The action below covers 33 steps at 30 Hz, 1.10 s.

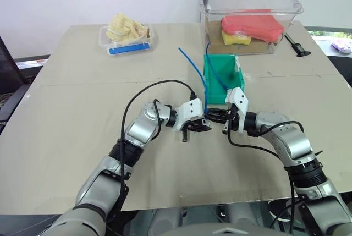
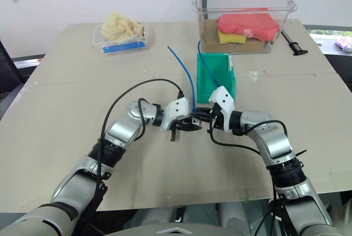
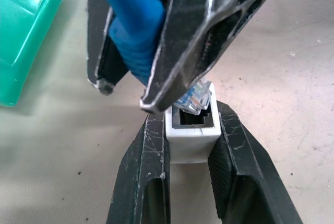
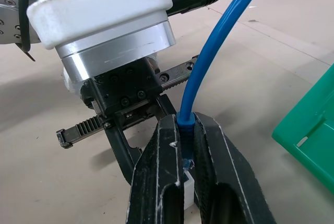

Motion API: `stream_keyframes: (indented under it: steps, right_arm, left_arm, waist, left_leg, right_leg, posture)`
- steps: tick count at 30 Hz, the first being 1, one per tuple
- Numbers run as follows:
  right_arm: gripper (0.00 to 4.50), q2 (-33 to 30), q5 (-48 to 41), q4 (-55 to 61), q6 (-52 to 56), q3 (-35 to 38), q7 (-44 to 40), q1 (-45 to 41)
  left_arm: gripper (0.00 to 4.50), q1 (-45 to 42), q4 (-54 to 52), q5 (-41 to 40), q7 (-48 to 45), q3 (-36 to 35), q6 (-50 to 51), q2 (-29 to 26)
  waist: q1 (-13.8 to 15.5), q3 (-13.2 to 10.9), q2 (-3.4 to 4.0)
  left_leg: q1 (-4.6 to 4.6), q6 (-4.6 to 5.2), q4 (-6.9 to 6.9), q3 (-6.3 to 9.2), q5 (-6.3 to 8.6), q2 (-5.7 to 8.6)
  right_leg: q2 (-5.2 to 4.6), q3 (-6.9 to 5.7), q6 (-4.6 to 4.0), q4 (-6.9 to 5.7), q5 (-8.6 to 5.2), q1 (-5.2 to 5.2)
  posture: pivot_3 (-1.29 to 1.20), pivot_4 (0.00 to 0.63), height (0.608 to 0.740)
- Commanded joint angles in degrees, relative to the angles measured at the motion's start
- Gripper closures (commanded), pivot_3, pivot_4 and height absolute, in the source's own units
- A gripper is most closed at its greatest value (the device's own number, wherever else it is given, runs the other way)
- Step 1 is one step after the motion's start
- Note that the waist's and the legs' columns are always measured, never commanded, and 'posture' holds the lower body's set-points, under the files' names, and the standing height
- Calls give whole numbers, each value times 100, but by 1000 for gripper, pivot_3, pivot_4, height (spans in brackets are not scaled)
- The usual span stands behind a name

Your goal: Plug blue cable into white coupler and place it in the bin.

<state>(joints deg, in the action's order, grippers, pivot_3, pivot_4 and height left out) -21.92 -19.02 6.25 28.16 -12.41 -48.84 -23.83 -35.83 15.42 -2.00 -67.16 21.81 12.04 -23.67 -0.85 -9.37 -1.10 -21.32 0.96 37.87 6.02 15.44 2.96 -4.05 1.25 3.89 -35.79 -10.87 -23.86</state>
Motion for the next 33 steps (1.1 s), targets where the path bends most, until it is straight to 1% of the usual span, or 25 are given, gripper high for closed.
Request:
stream_keyframes:
  steps: [1,18,33]
  right_arm:
    - [4500,5,19,10,-128,141,81,-13]
    - [4500,-34,126,-118,-451,85,-22,-50]
    - [4500,217,43,-62,-429,26,-21,-95]
  left_arm:
    - [4114,-113,-162,-143,-37,-158,-83,9]
    - [4114,-23,-159,-67,-168,-95,-203,-82]
    - [4114,34,-142,29,-257,-24,-280,-171]
  waist:
    - [0,0,0]
    - [-1,-3,1]
    - [-2,-3,2]
  left_leg:
    - [0,0,0,0,0,0]
    - [0,0,-1,0,0,0]
    - [0,0,-1,0,0,0]
  right_leg:
    - [0,0,0,0,0,0]
    - [0,0,0,0,0,-1]
    - [0,0,0,0,0,-2]
  posture:
    - [0,150,740]
    - [0,150,740]
    - [0,150,740]
